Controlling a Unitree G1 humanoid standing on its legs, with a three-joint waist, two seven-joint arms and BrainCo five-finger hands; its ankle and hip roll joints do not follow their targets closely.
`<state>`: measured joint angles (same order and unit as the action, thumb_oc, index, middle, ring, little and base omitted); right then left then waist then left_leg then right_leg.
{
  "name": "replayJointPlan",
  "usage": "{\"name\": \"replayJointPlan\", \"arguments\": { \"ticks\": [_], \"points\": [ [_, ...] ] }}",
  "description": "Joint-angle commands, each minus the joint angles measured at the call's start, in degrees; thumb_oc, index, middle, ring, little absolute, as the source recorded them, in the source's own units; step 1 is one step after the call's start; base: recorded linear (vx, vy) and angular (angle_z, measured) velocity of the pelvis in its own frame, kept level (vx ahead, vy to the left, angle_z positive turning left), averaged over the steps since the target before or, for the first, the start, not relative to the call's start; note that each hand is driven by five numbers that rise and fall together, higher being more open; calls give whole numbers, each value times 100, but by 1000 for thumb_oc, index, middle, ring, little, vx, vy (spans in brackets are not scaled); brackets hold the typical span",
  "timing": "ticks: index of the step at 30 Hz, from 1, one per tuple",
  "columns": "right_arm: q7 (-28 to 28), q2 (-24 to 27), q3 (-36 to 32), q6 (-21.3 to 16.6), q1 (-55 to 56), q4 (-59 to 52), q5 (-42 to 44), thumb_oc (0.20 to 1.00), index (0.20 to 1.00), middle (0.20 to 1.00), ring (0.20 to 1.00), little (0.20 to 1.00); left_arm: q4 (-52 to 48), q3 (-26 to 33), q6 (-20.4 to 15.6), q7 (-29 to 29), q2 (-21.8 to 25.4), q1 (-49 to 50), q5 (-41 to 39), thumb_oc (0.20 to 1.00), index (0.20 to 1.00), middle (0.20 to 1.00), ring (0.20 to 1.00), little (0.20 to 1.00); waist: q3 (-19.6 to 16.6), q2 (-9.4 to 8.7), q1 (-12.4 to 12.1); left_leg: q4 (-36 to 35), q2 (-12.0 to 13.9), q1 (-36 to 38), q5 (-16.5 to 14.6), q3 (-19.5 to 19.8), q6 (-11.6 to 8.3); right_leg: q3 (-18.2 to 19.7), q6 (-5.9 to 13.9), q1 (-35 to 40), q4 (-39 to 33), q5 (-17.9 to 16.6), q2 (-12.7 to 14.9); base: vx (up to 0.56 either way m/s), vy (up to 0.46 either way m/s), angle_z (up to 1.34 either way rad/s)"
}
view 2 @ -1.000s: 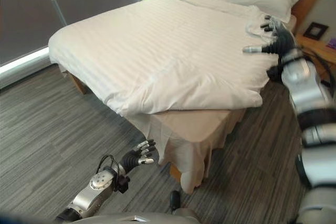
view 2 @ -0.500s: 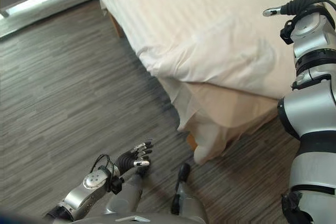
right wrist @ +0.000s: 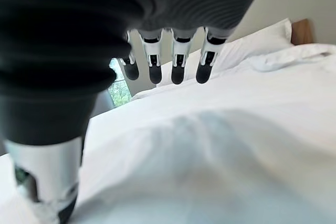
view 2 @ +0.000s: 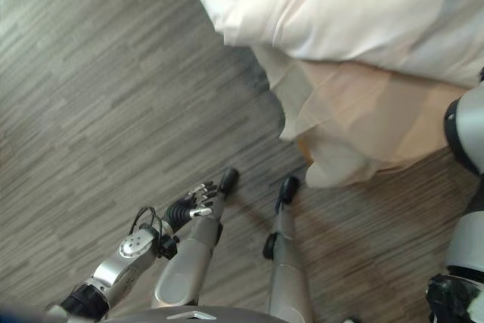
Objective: Making the bed.
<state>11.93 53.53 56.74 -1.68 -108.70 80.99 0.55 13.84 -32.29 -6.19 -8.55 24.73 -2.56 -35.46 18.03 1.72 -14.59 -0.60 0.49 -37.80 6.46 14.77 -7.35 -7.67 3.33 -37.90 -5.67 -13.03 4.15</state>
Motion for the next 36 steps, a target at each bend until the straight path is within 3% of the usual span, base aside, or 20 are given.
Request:
{"name": "replayJointPlan", "arguments": {
  "ticks": [1,8,9,14,15,17,18,19,21,23,24,25,27,28,29,34,36],
  "points": [
    [254,560,810,-135,-1020,-114,240,1000,1000,1000,1000,1000,-716,-158,-275,120,143,-185,-233,1000,1000,1000,1000,1000,177,-68,-102,-440,-184,-84,533,270,-59,99,533,-53,96,75,15,0,0,0],
    [103,445,624,-85,-589,142,249,1000,1000,1000,1000,1000,-732,-140,-371,388,-112,-400,-163,1000,1000,1000,1000,1000,415,-84,-175,-440,-180,-607,592,205,-29,265,524,-698,158,19,-53,30,8,-7],
    [-118,412,544,-26,-356,266,186,200,200,200,200,200,-705,-106,-377,401,-138,-429,-110,1000,1000,1000,1000,1000,486,-49,-192,-440,-181,-599,603,227,-16,262,524,-711,183,34,-39,7,12,-6],
    [-194,497,97,-16,478,173,54,200,200,200,200,200,-619,-80,-376,436,-198,-508,-29,1000,1000,1000,1000,1000,612,-7,-206,-440,-204,-447,588,228,34,268,522,-601,241,70,-3,7,52,1],
    [-175,583,-306,-146,1368,-322,88,200,200,200,200,200,-537,13,-417,490,-279,-586,-33,1000,1000,1000,1000,1000,683,-33,-165,-440,-203,-342,575,208,50,261,536,-499,257,84,23,2,55,4],
    [-190,569,-272,-252,1878,-838,-132,200,200,200,200,200,-484,104,-446,513,-296,-634,-8,1000,1000,1000,1000,1000,725,-97,-103,-440,-208,-317,583,188,53,263,543,-466,258,72,38,-4,61,1],
    [-221,575,-383,-383,3172,-2541,-585,200,200,200,200,200,-360,342,-512,605,-402,-653,146,1000,1000,1000,1000,1000,857,-298,147,-440,-166,-130,530,101,55,301,534,-294,273,74,15,-6,50,-3],
    [-220,581,-408,-377,3197,-2555,-591,200,200,200,200,200,-360,336,-512,605,-393,-653,146,1000,1000,1000,1000,1000,847,-307,144,-440,-174,-145,544,104,57,299,538,-305,269,64,23,-5,76,-8],
    [-578,638,-827,-383,4565,-4475,-628,200,200,200,200,200,-309,503,-536,727,-442,-594,313,1000,1000,1000,1000,1000,952,-561,410,-440,-133,85,472,15,62,339,540,-101,253,58,-4,-8,49,-16],
    [-1158,313,-1301,-434,6339,-5404,-864,200,200,200,200,200,-246,444,-548,769,-464,-491,505,1000,1000,1000,1000,1000,1002,-775,702,-440,-103,479,327,-69,108,344,542,287,226,92,-13,3,61,-21],
    [-1159,314,-1319,-433,6354,-5410,-867,200,200,200,200,200,-246,437,-549,769,-457,-493,505,1000,1000,1000,1000,1000,995,-780,701,-440,-112,463,343,-66,111,342,546,276,222,82,-3,-3,77,-17],
    [-1345,123,-1546,-432,7133,-5563,-983,200,200,200,200,200,-258,399,-544,756,-459,-508,558,1000,1000,1000,1000,1000,987,-823,797,-440,-115,596,310,-95,127,352,559,421,212,83,15,-6,57,-18],
    [-1500,-441,-2055,-308,8518,-5142,-1527,200,200,200,200,200,-123,388,-505,765,-383,-637,705,1000,1000,1000,1000,1000,914,-863,999,-440,-112,983,182,-166,177,362,582,824,177,118,55,24,96,-17],
    [-1499,-443,-2066,-309,8525,-5143,-1531,200,200,200,200,200,-123,382,-506,765,-379,-641,704,1000,1000,1000,1000,1000,912,-868,1001,-440,-123,968,201,-162,179,359,586,815,172,104,65,39,116,-7],
    [-1484,-1001,-2503,-228,9581,-4746,-1793,200,200,200,200,200,23,476,-509,787,-367,-699,780,1000,1000,1000,1000,1000,809,-917,1153,-440,-120,1273,98,-228,210,394,615,1118,155,130,85,35,89,-8],
    [-1262,-2255,-2997,7,10673,-2812,-2007,200,200,200,200,200,324,569,-451,689,-338,-617,815,1000,1000,1000,1000,1000,403,-838,1276,-440,-222,1998,-103,-372,338,449,656,1765,156,227,198,46,100,-2],
    [-1141,-2864,-3233,99,10861,-1658,-1791,200,200,200,200,200,347,593,-410,566,-347,-495,748,1000,1000,1000,1000,1000,130,-703,1283,-440,-298,2413,-204,-402,421,490,668,2104,218,343,261,78,109,0]
  ]
}}
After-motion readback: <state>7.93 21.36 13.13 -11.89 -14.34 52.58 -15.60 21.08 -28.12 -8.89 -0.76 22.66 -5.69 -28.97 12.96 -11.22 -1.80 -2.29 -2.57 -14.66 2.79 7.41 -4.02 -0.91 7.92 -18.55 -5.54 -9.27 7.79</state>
